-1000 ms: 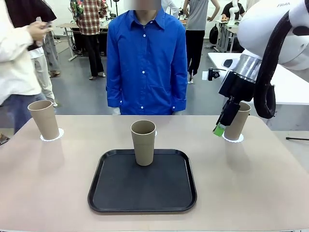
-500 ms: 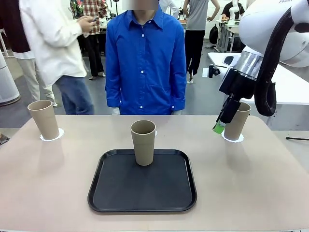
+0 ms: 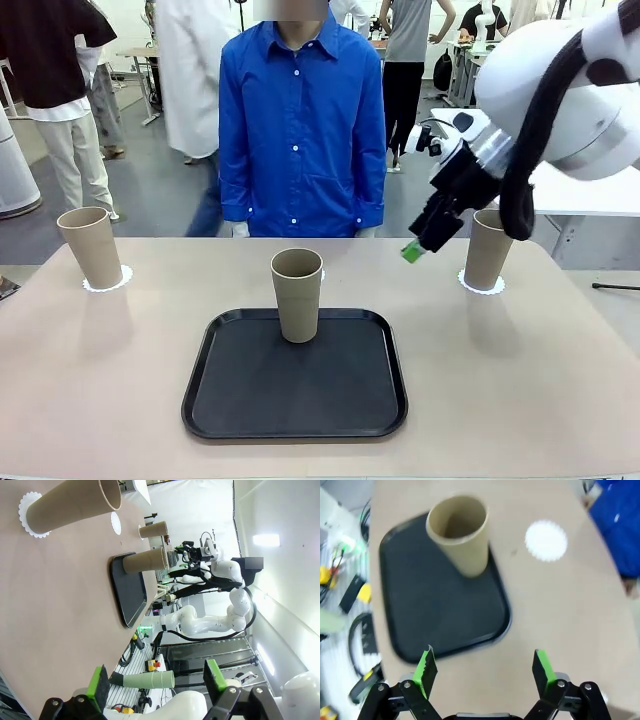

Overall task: Place coasters on the table and set cups on them.
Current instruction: Take one Reusable plastic cup from the Flat Tray and place it on a coaster set by the human.

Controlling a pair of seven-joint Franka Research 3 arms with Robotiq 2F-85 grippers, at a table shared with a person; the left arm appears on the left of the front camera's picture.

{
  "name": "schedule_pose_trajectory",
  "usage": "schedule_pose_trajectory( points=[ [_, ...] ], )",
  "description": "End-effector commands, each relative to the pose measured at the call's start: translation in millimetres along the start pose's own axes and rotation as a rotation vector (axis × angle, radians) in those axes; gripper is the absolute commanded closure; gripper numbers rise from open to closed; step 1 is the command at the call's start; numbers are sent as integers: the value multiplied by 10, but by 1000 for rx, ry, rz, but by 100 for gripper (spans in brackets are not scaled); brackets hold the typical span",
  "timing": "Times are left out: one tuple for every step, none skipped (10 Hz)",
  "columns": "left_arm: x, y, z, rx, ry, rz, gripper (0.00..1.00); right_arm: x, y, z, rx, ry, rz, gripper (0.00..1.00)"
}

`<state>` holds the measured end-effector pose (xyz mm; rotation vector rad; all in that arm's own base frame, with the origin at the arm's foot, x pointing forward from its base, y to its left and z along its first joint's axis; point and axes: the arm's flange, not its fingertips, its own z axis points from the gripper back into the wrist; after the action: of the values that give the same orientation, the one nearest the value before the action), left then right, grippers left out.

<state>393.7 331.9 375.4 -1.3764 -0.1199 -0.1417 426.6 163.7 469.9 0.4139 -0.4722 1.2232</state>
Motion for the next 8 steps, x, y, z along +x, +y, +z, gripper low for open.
schedule_pose_trajectory(
  points=[
    [-17, -24, 0, 1, -5, -1, 0, -157, -58, -334, 46, -273, 123, 0],
    [-17, -24, 0, 1, -5, -1, 0, -181, -110, -383, 51, -348, 123, 0],
    [-17, -24, 0, 1, -5, -1, 0, -225, -149, -465, 95, -390, 125, 0],
    [-17, -24, 0, 1, -5, -1, 0, -302, -164, -525, 167, -467, 162, 0],
    [-17, -24, 0, 1, -5, -1, 0, -373, -161, -579, 200, -469, 172, 0],
    [-17, -24, 0, 1, -5, -1, 0, -402, -178, -643, 208, -474, 175, 0],
    [-17, -24, 0, 1, -5, -1, 0, -425, -170, -689, 200, -463, 182, 0],
    [-17, -24, 0, 1, -5, -1, 0, -445, -154, -754, 208, -448, 214, 0]
  ],
)
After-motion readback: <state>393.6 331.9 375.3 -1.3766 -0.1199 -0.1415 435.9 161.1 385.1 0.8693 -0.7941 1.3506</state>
